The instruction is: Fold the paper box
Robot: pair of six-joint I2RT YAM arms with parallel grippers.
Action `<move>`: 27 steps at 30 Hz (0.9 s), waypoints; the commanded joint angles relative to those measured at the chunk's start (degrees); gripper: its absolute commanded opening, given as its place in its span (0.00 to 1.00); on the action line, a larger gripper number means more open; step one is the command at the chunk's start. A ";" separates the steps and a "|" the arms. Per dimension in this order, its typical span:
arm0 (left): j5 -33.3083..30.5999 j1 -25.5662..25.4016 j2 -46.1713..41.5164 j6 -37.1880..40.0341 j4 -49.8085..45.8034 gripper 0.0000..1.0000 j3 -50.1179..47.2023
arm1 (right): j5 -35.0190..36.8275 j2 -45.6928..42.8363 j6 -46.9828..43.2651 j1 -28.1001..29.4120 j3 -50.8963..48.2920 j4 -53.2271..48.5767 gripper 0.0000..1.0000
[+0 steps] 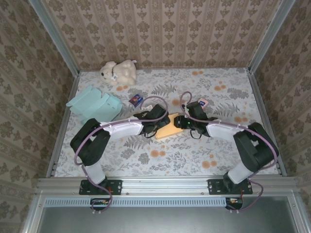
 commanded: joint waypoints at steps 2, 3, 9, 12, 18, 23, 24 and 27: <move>6.99 -1.82 3.98 3.37 7.23 0.85 6.78 | 7.70 -7.92 4.73 -1.17 -3.08 -2.20 0.40; 7.28 -2.29 4.82 3.46 7.49 0.85 7.67 | 9.64 -9.05 4.97 -1.83 -3.87 -3.36 0.40; 7.71 -5.32 9.59 4.92 6.16 0.85 14.90 | 17.82 -21.46 5.81 -7.02 -9.63 -8.56 0.41; 8.33 -6.66 12.70 5.47 5.18 0.85 19.10 | 18.96 -26.73 6.23 -10.60 -12.53 -9.51 0.41; 9.65 -8.69 18.27 4.71 2.86 0.84 25.24 | 20.53 -30.16 7.01 -14.17 -15.51 -9.65 0.42; 9.90 -9.48 20.51 3.61 2.19 0.84 26.37 | 20.91 -28.62 7.26 -14.68 -16.72 -8.33 0.42; 10.04 -9.49 20.78 3.42 2.23 0.84 26.41 | 20.95 -28.46 7.21 -14.78 -17.00 -7.83 0.42; 9.72 -9.49 20.41 2.62 2.49 0.84 25.33 | 20.87 -28.79 7.22 -14.98 -17.23 -7.14 0.42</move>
